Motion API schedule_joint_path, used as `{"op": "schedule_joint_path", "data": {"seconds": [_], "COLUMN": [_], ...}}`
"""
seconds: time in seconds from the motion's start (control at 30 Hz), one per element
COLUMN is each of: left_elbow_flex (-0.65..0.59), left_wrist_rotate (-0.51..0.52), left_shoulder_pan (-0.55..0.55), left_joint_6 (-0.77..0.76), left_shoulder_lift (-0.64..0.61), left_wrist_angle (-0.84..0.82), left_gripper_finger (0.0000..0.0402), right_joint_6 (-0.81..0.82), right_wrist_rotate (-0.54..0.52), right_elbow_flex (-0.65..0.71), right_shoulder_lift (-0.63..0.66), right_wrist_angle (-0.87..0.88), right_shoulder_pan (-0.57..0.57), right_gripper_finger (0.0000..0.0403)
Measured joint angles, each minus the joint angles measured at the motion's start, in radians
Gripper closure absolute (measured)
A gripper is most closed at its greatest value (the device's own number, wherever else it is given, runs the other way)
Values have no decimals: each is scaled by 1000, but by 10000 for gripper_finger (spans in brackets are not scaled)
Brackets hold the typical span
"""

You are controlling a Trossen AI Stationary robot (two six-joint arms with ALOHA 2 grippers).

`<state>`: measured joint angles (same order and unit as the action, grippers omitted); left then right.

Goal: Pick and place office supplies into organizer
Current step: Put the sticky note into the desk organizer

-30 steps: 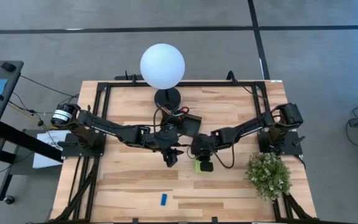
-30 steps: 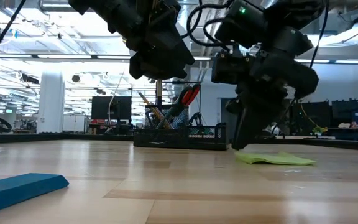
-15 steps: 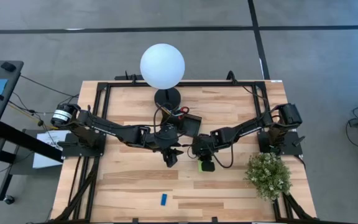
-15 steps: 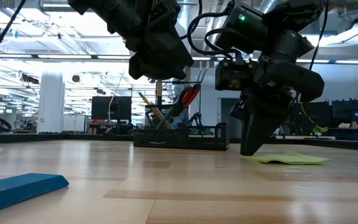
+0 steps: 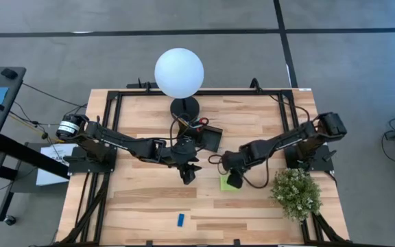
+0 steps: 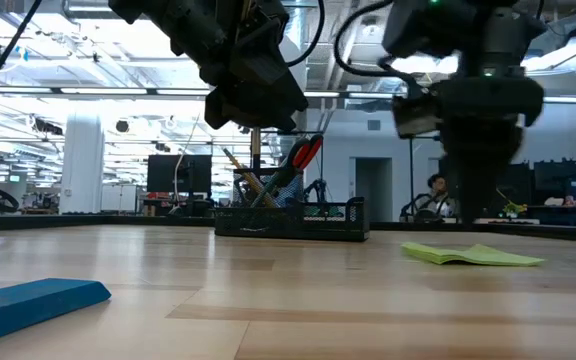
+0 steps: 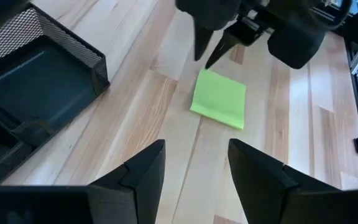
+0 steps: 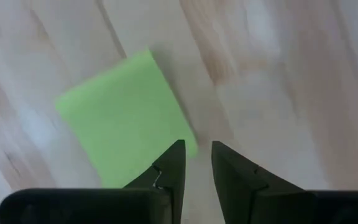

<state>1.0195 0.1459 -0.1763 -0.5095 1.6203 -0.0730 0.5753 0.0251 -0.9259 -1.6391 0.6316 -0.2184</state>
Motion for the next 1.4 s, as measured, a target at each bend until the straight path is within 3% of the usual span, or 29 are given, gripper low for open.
{"op": "schedule_joint_path", "data": {"seconds": [0.13,0.37,0.7,1.4], "left_elbow_flex": [0,0,0,0], "left_wrist_rotate": [0,0,-2,-1], "left_shoulder_pan": [0,0,0,0], "left_joint_6": [0,-14,-25,-25], "left_shoulder_lift": [0,0,0,0], "left_wrist_angle": [0,1,-1,-5], "left_gripper_finger": [231,231,231,231], "right_joint_6": [99,99,132,149], "right_wrist_rotate": [1,-12,-2,81], "right_elbow_flex": [0,0,25,89], "right_shoulder_lift": [-20,-19,-19,-19], "right_wrist_angle": [49,-18,23,-177], "right_shoulder_pan": [-31,-27,4,-17], "right_gripper_finger": [331,331,331,331]}}
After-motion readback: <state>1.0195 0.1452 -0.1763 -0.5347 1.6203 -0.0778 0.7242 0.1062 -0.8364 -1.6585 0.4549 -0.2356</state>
